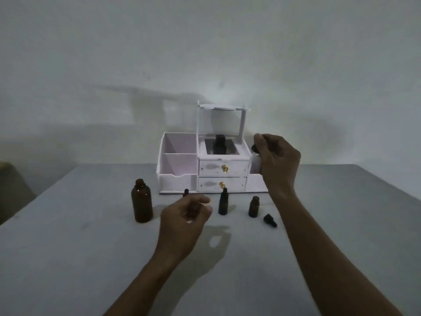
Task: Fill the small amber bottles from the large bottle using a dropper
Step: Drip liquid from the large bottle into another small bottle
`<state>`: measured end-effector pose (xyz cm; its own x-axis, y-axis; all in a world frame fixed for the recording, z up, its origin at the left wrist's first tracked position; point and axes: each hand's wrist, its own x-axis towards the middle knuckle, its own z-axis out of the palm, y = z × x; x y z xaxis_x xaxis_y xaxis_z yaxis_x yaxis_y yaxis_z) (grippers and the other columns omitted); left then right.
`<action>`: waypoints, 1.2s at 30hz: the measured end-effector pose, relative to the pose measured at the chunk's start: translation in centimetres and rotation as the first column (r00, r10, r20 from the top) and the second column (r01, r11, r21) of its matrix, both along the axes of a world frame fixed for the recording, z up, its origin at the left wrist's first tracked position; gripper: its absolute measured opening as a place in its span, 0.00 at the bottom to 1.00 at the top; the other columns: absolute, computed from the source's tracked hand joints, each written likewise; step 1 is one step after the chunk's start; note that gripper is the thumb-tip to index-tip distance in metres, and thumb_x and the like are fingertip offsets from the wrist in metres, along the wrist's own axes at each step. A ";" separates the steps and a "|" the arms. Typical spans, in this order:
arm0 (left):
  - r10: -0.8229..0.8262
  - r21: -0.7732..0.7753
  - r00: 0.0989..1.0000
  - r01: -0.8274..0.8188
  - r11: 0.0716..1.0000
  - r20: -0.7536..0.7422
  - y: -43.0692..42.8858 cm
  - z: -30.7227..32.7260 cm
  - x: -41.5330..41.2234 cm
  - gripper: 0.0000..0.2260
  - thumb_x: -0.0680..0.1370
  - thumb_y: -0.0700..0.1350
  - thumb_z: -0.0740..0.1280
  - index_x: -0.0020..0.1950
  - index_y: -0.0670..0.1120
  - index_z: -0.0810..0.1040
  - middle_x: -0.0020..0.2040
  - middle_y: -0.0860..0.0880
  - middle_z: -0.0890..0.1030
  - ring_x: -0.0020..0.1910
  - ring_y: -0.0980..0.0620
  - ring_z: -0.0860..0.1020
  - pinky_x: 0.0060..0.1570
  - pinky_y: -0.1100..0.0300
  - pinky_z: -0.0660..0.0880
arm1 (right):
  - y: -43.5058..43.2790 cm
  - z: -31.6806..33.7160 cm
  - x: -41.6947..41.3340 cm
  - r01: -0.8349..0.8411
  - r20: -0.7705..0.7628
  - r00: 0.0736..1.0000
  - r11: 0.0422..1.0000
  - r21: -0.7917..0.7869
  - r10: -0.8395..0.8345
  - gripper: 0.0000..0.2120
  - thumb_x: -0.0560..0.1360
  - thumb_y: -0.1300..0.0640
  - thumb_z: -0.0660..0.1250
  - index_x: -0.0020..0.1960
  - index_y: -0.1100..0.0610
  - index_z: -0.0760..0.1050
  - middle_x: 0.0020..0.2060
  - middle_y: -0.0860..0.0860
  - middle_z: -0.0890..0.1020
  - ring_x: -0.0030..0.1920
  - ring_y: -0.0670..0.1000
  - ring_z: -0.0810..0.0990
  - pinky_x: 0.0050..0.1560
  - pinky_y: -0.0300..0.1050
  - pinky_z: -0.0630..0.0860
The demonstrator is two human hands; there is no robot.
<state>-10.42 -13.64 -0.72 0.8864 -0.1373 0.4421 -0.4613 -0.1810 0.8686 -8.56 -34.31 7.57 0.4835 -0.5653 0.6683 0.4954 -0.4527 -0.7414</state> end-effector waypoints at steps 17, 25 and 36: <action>-0.062 0.162 0.954 0.114 0.980 -0.292 -14.2 -3.6 3.6 0.32 0.73 0.44 0.74 0.75 0.50 0.64 0.71 0.50 0.71 0.67 0.52 0.71 0.64 0.56 0.70 | -5.0 -4.8 0.6 0.131 -0.139 0.982 0.991 0.020 -0.127 0.11 0.75 0.53 0.72 0.53 0.59 0.83 0.40 0.47 0.83 0.38 0.29 0.79 0.37 0.20 0.70; -0.067 0.182 0.969 0.112 0.977 -0.238 -14.6 -3.9 4.5 0.26 0.72 0.44 0.75 0.69 0.47 0.73 0.64 0.50 0.78 0.60 0.54 0.77 0.58 0.65 0.71 | -5.1 -4.6 0.6 0.133 -0.095 0.987 0.991 0.036 -0.129 0.09 0.75 0.54 0.72 0.51 0.59 0.83 0.37 0.43 0.83 0.37 0.30 0.80 0.38 0.22 0.72; -0.082 0.148 0.980 0.110 0.983 -0.179 -14.3 -4.1 4.5 0.15 0.73 0.40 0.73 0.59 0.47 0.81 0.54 0.52 0.83 0.49 0.59 0.79 0.57 0.69 0.72 | -4.7 -5.1 0.5 0.141 -0.092 0.985 0.989 -0.034 -0.144 0.09 0.74 0.54 0.73 0.51 0.59 0.83 0.41 0.49 0.84 0.37 0.33 0.80 0.41 0.25 0.76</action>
